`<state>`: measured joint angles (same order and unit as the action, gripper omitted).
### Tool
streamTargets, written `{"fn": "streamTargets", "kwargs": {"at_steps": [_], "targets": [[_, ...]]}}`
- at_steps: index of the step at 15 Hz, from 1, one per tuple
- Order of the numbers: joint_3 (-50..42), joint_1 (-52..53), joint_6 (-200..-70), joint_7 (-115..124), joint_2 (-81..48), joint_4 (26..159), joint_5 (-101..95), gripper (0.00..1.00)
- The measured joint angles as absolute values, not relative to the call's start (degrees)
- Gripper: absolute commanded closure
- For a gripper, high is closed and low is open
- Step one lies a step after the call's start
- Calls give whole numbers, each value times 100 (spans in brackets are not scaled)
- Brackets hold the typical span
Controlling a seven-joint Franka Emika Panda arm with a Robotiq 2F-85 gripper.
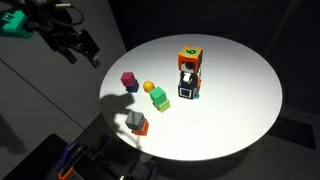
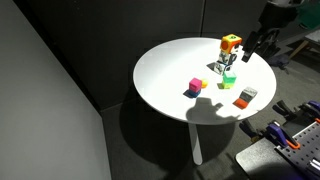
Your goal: Remove the grey block from on top of the orange block and put it on the table
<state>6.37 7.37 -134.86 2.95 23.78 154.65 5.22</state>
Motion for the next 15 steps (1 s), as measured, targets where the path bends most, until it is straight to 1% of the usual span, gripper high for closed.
{"fn": "streamTargets", "kwargs": {"at_steps": [9,15], "targets": [[183,574,-13918,-702,1496,15478,482,0],[118,382,-14139,-890,1174,15476,-94,0]]}}
